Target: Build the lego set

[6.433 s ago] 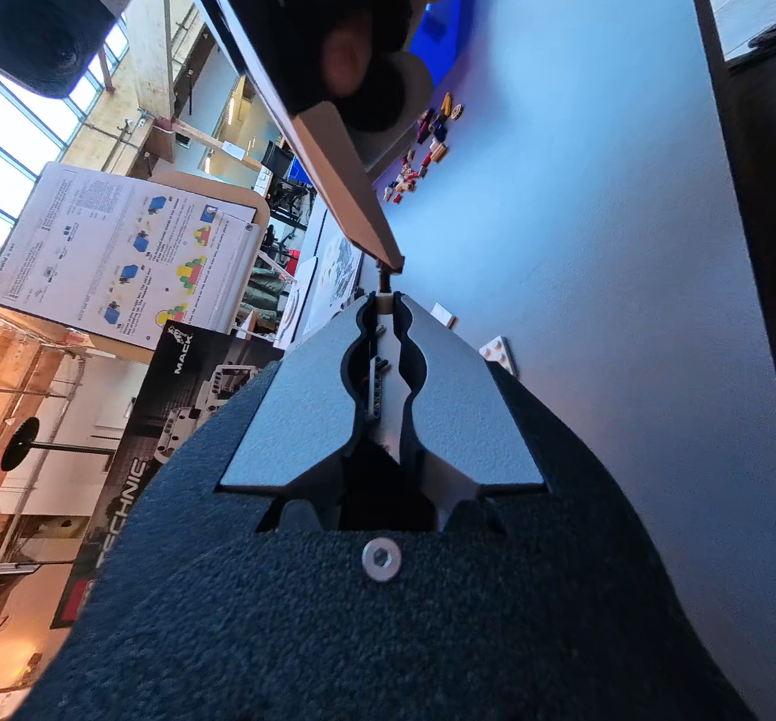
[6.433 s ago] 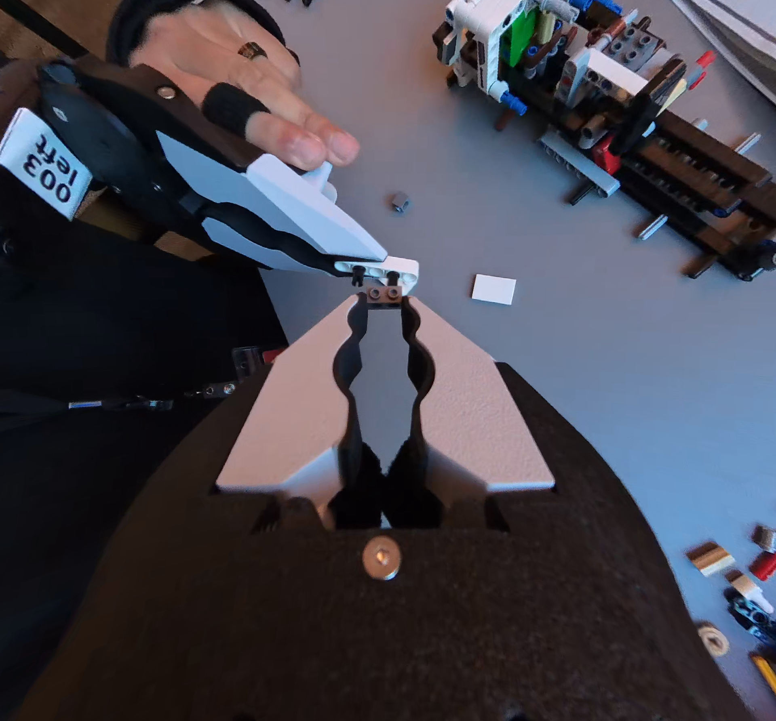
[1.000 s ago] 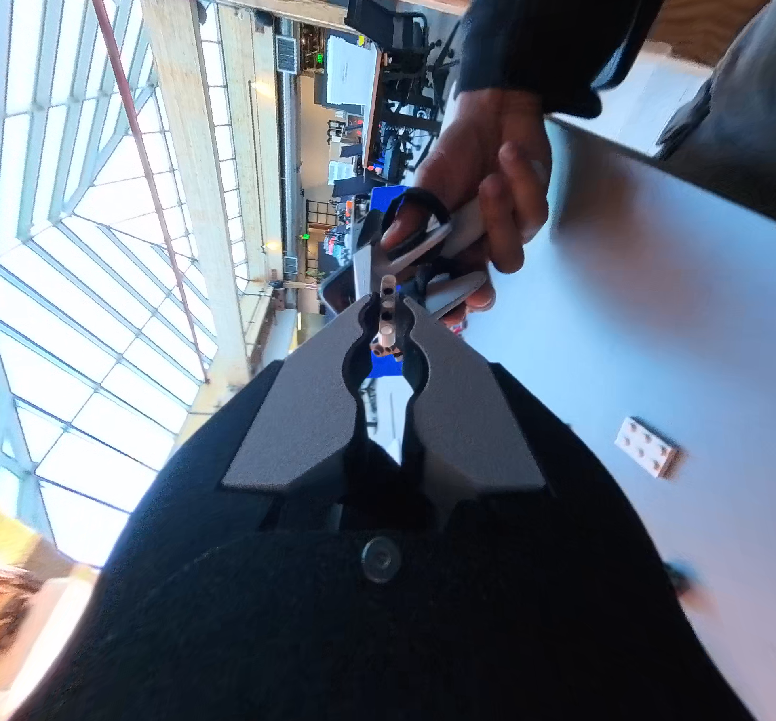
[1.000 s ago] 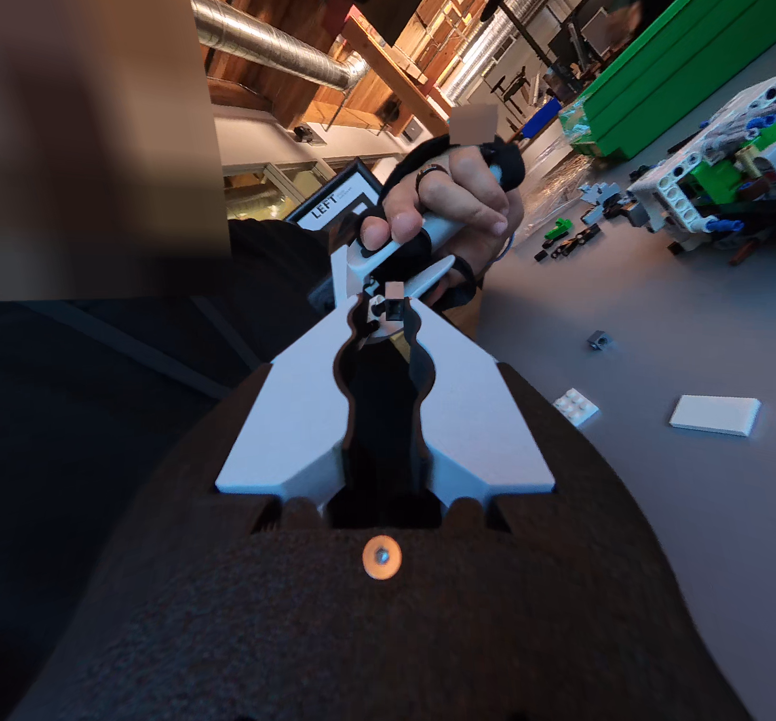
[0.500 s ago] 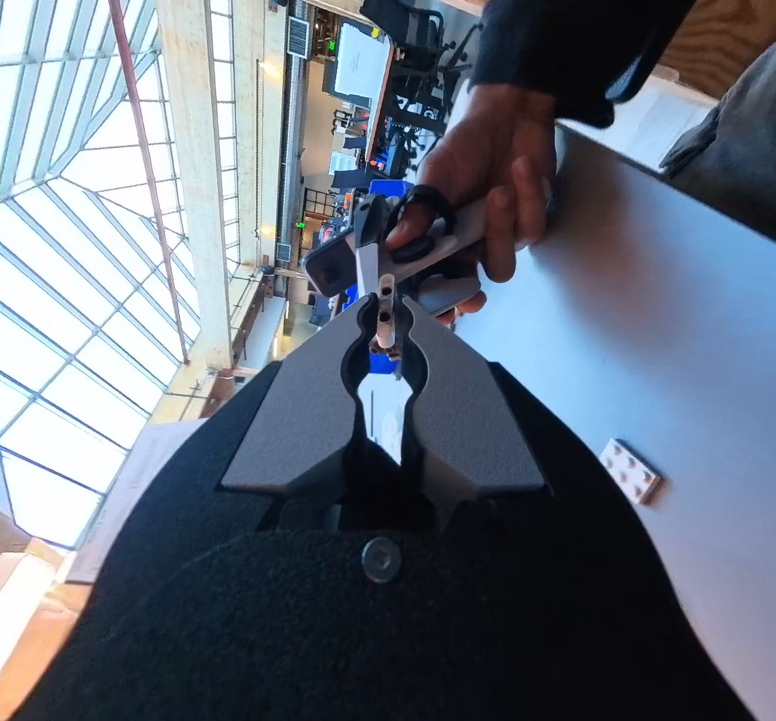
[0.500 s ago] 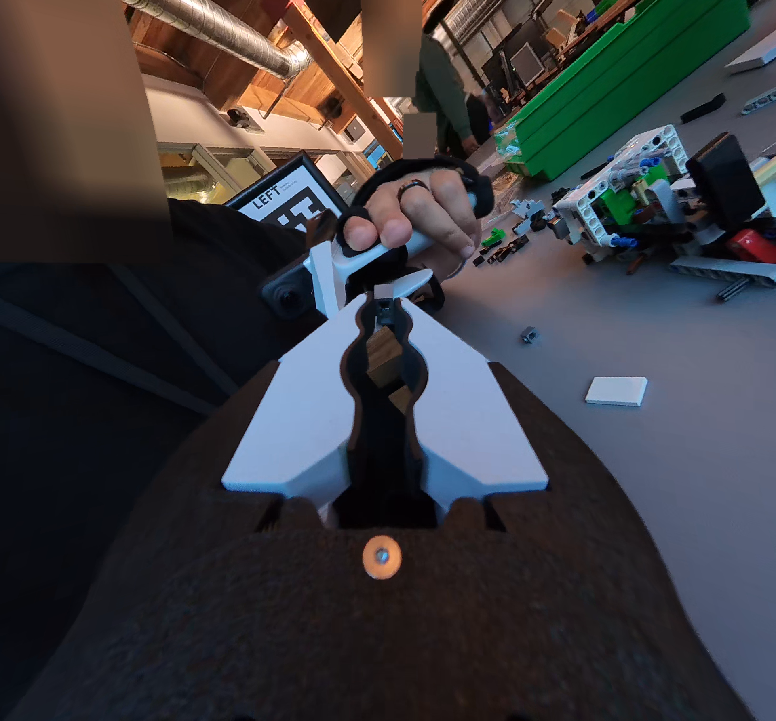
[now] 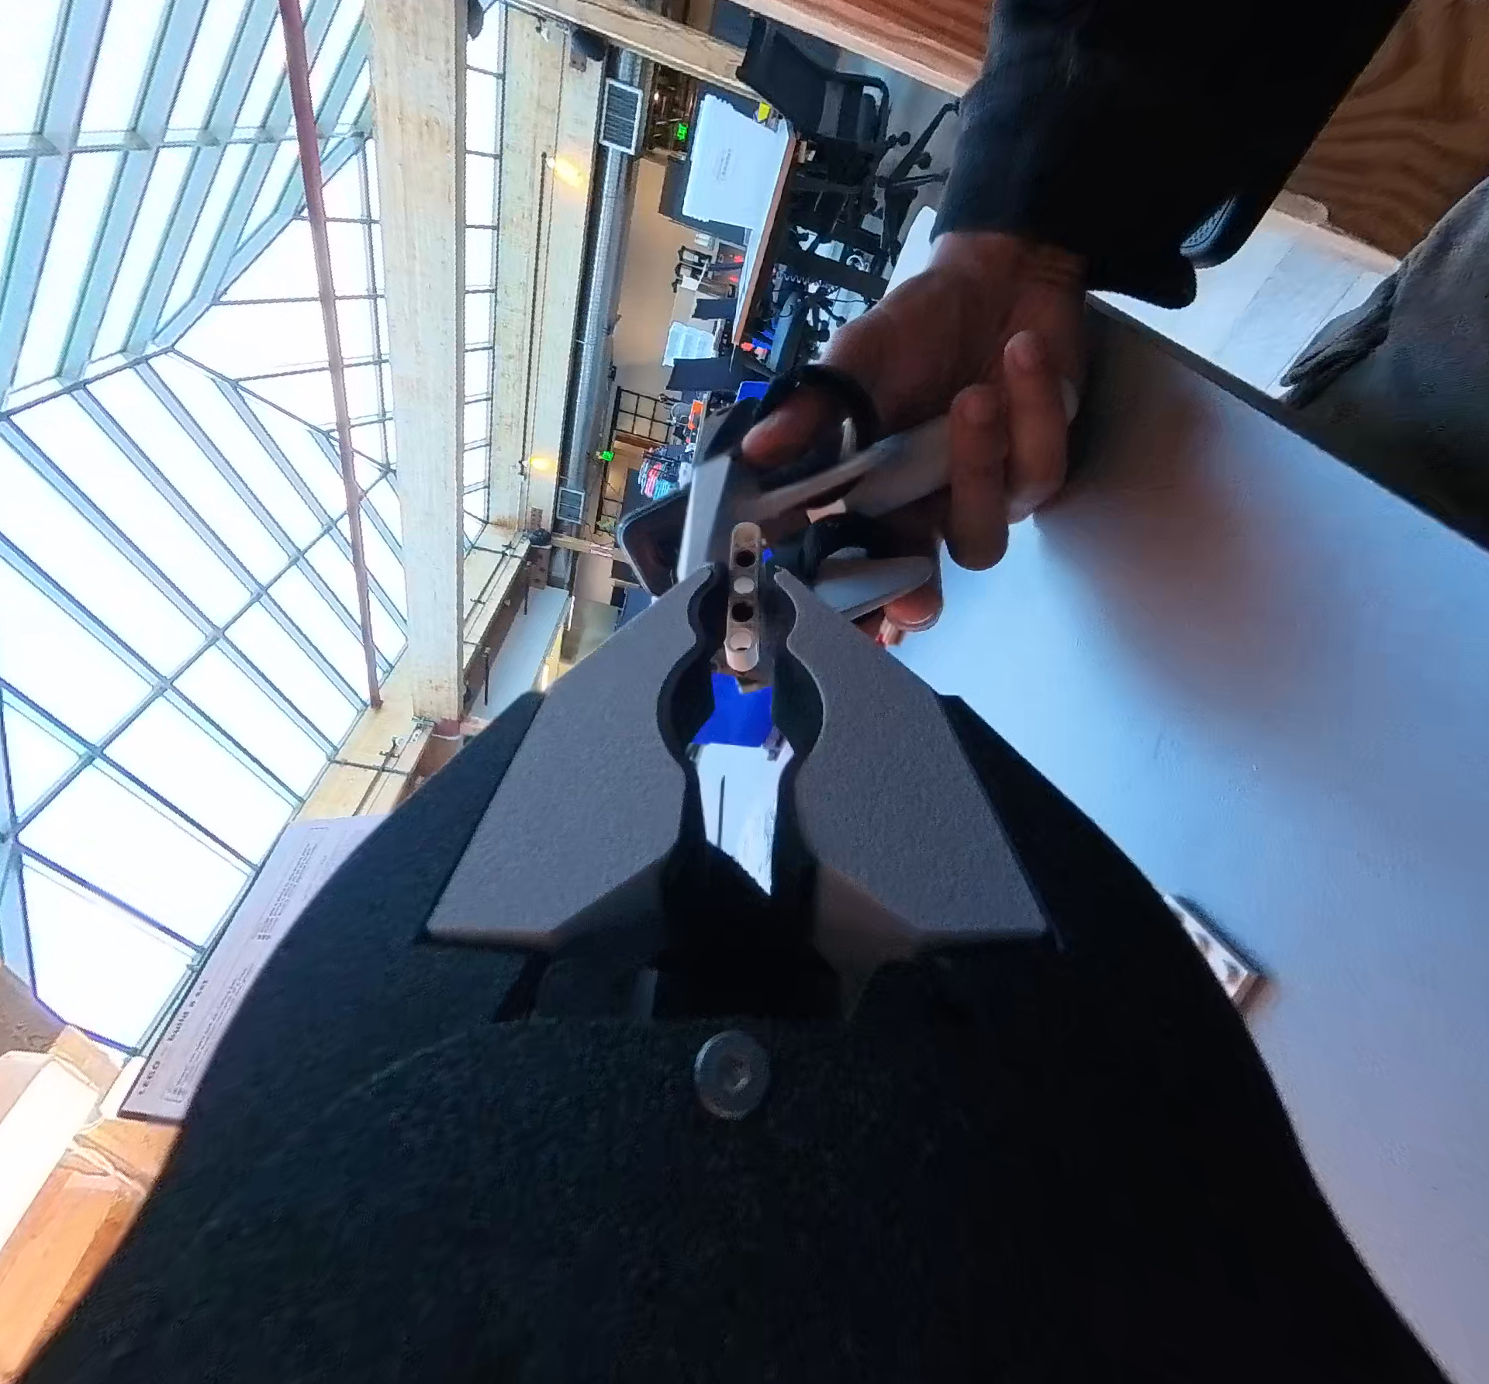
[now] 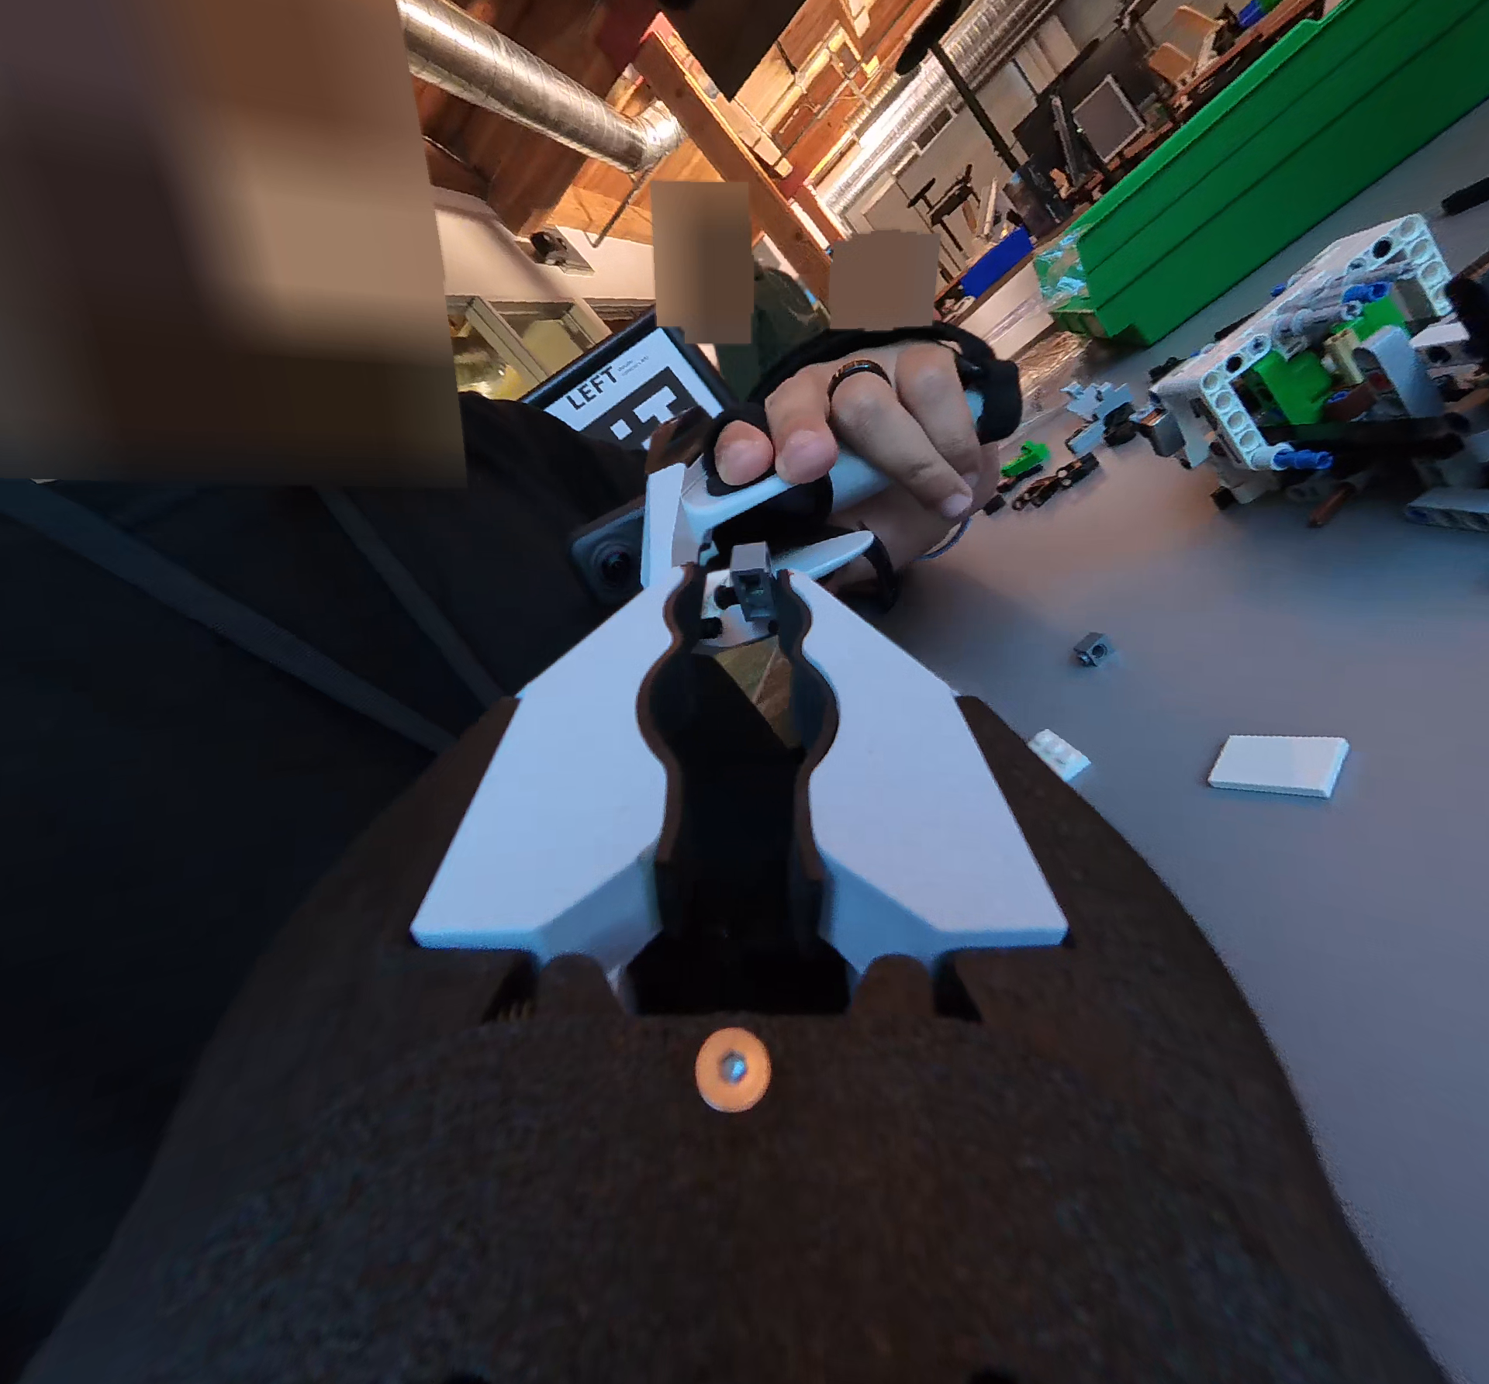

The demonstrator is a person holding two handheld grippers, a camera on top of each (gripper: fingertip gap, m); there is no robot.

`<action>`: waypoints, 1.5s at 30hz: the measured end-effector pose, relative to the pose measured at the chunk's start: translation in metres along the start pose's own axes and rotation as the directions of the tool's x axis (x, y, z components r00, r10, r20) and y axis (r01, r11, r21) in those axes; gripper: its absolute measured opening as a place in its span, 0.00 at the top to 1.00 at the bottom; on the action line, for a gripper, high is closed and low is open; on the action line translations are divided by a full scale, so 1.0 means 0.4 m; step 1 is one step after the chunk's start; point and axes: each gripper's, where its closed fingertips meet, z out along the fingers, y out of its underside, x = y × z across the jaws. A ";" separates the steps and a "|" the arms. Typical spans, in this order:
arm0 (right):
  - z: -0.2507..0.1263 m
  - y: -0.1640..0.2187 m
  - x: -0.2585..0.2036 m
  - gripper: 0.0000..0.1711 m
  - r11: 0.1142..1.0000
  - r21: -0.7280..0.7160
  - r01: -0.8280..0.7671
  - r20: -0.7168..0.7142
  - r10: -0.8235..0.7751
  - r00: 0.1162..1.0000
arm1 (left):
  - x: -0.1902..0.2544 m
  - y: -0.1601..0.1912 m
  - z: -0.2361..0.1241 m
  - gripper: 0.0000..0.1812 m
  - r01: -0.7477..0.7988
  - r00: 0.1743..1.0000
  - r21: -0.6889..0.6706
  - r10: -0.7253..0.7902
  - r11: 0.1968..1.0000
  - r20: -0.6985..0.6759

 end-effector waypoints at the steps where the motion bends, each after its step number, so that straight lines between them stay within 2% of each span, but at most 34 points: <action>1: -0.001 -0.003 -0.011 0.86 1.000 0.010 0.000 0.029 0.000 1.000 | 0.000 0.000 0.000 0.97 -0.002 1.000 -0.001 0.002 1.000 0.001; 2: -0.002 -0.003 -0.030 0.76 1.000 0.008 -0.005 0.086 0.005 0.996 | 0.001 0.002 0.000 0.97 -0.001 1.000 -0.007 0.001 1.000 0.000; 4: 0.000 0.006 -0.029 0.73 0.999 -0.018 -0.047 0.101 0.048 0.994 | 0.002 0.008 -0.001 0.97 0.006 1.000 -0.013 -0.006 1.000 -0.007; 9: 0.004 0.019 -0.010 0.80 0.998 -0.059 0.020 0.020 -0.018 1.000 | 0.009 0.007 0.001 0.97 0.027 0.999 -0.016 -0.028 1.000 -0.026; 19: 0.002 0.017 -0.011 0.82 0.992 -0.073 0.104 -0.002 -0.104 0.995 | 0.007 0.002 0.003 0.97 0.181 0.983 0.014 -0.181 0.983 -0.040; 22: 0.001 0.017 -0.007 0.82 0.993 -0.079 0.092 -0.004 -0.093 0.996 | 0.007 0.008 0.003 0.97 0.154 0.988 0.006 -0.154 0.988 -0.018; 24: -0.001 0.022 0.002 0.88 0.992 -0.091 0.084 -0.021 -0.086 0.996 | 0.005 0.016 0.002 0.96 0.139 0.990 -0.005 -0.139 0.990 -0.001; 33: 0.000 0.012 0.023 0.89 0.995 -0.084 0.053 -0.056 -0.058 0.997 | 0.006 0.038 0.001 0.97 0.128 0.992 -0.040 -0.127 0.991 0.025; 36: -0.001 0.002 0.024 0.89 0.992 -0.056 0.114 -0.085 -0.118 0.989 | -0.005 0.044 -0.004 0.94 0.120 0.991 -0.045 -0.117 0.992 0.069; 40: -0.025 -0.044 0.008 0.89 0.984 0.058 0.169 -0.100 -0.162 0.982 | -0.032 0.062 -0.019 0.90 0.143 0.982 -0.055 -0.135 0.988 0.129; 43: -0.034 -0.055 0.010 0.89 0.960 0.069 0.273 -0.164 -0.259 0.952 | -0.041 0.077 -0.021 0.87 0.257 0.960 -0.052 -0.249 0.965 0.132; 45: -0.040 -0.058 0.029 0.89 0.914 0.030 0.404 -0.270 -0.382 0.884 | -0.049 0.084 -0.021 0.86 0.377 0.921 -0.036 -0.370 0.926 0.122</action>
